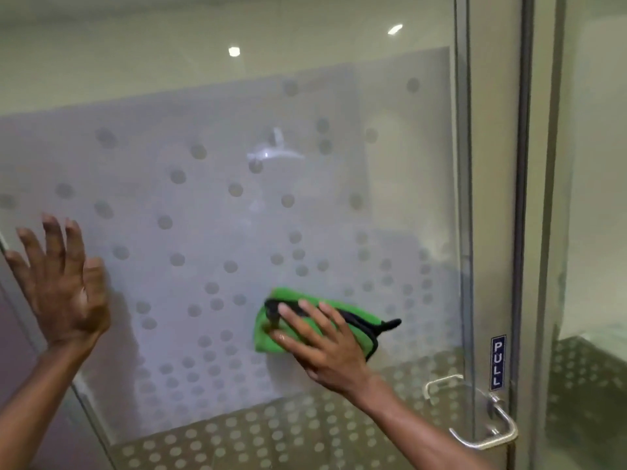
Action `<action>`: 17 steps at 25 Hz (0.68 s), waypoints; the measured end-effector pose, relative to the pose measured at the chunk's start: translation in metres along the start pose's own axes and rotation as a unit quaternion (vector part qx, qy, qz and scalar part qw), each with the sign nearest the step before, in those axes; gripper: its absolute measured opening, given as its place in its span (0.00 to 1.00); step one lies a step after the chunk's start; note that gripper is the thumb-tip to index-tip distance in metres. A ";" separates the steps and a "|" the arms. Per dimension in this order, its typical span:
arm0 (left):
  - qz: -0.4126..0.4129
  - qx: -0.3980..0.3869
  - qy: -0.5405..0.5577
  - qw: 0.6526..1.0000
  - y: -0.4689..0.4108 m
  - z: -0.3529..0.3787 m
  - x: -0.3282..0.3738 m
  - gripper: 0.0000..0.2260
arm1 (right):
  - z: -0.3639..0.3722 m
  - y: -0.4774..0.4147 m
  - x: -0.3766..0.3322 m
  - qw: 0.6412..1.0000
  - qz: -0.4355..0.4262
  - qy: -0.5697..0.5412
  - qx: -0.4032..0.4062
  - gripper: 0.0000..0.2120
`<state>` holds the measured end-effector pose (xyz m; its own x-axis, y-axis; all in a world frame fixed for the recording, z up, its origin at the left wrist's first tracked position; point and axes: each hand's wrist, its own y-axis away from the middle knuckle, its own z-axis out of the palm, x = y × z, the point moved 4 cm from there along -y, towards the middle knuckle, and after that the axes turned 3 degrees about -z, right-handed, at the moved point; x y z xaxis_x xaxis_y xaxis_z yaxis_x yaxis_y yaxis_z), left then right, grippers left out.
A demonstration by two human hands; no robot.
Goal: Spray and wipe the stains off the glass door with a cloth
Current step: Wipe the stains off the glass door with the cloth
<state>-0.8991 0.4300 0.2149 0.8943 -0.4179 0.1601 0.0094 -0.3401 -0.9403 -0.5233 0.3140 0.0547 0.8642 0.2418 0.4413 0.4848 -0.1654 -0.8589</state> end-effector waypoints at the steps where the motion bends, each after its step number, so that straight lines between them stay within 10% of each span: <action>1: 0.004 0.002 -0.001 1.000 0.000 -0.002 0.003 0.27 | 0.000 0.025 0.009 0.999 -0.029 0.012 -0.023 0.26; 6: 0.004 0.010 -0.002 1.000 0.003 -0.002 0.006 0.26 | -0.045 0.060 0.111 0.978 0.187 0.086 0.040 0.30; 11: -0.011 0.026 -0.031 0.999 0.001 0.001 -0.001 0.27 | -0.085 -0.055 0.198 0.849 0.494 0.019 0.185 0.24; 17: -0.004 0.051 -0.020 0.999 0.002 0.003 0.000 0.26 | -0.039 -0.182 0.069 0.947 0.270 0.009 0.172 0.28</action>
<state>-0.8974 0.4315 0.2123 0.9111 -0.3812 0.1569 0.0594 -0.2552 -0.9651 -0.5461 0.3240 0.2514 0.9774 0.1936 -0.0847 -0.0983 0.0620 -0.9932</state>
